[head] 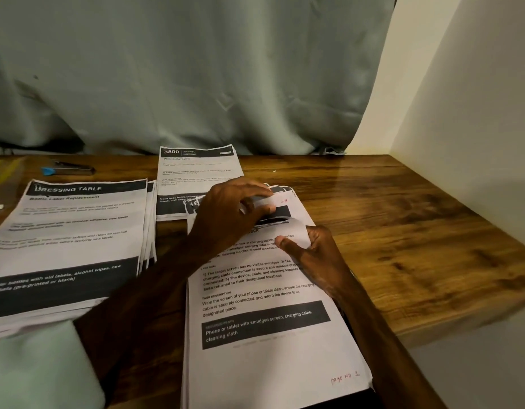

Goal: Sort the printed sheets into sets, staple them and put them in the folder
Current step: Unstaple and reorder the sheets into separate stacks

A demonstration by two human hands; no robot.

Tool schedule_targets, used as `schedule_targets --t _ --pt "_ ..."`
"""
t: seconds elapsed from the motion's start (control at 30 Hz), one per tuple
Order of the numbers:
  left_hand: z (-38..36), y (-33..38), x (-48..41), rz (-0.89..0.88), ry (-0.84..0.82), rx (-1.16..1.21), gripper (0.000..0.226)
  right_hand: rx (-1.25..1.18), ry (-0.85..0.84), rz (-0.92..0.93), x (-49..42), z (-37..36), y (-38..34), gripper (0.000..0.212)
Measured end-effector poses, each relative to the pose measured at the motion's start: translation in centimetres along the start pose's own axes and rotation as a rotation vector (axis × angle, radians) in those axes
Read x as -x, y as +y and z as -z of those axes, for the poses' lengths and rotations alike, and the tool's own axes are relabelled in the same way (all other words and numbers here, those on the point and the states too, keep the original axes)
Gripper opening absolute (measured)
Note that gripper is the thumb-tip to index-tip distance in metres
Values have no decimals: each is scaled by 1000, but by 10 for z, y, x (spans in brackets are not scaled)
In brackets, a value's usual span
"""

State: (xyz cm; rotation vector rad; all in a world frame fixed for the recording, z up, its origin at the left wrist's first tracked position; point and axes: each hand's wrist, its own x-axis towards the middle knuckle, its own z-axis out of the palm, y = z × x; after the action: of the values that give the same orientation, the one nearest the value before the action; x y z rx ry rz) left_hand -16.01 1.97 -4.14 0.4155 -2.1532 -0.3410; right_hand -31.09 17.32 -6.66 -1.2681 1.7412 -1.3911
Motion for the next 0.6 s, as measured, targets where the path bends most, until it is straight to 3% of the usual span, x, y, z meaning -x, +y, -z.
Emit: schedule_targets --t 0.23,0.6 --pt "9 9 0 -71 65 4 35 11 5 5 -1 1 0 22" --pt "7 6 -3 -97 -11 81 26 -31 -2 -3 -1 1 1 25"
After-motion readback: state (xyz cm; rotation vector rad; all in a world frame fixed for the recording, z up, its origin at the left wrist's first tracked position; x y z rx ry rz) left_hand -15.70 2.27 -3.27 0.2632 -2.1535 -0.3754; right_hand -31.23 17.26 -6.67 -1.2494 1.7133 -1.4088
